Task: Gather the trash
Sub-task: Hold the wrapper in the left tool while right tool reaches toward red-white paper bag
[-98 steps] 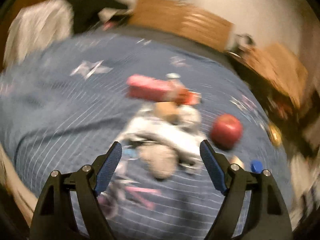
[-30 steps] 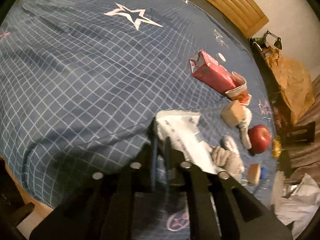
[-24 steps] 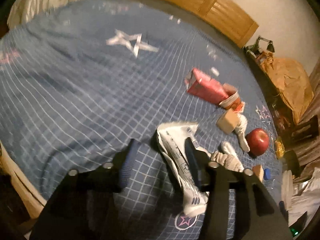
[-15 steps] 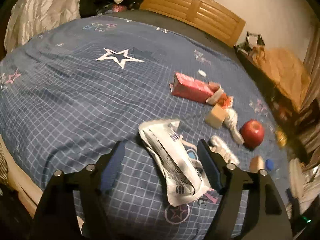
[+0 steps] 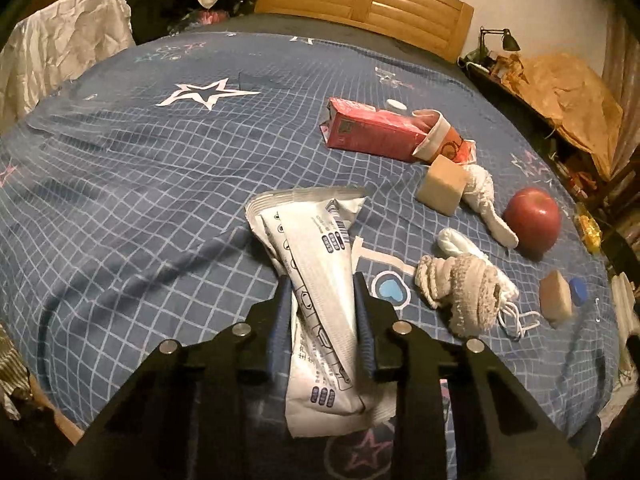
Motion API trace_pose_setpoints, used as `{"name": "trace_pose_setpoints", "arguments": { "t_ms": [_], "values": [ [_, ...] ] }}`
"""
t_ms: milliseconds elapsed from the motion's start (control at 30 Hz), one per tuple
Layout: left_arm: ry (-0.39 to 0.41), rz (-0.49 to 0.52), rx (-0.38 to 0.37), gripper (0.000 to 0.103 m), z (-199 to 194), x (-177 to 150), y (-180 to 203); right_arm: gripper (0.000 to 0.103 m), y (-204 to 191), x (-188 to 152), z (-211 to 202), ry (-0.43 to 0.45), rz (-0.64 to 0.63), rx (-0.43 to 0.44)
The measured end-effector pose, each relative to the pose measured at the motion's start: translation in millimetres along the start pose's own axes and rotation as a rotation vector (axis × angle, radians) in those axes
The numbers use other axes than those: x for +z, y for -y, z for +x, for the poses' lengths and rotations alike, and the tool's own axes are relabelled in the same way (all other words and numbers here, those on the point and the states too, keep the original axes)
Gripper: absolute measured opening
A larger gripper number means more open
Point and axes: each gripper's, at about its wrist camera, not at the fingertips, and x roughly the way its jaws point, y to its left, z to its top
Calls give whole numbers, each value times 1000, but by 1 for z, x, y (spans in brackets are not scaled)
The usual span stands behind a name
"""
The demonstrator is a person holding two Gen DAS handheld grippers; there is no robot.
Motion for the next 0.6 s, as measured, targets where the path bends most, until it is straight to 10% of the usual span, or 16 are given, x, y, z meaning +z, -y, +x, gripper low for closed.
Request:
{"name": "trace_pose_setpoints", "arguments": {
  "t_ms": [233,600],
  "values": [
    [26,-39,-39,29,3,-6,-5,92,-14,77,57,9,-4,126],
    [36,-83,-98,32,9,-9,-14,92,-48,139,252,-338,225,270]
  ]
}}
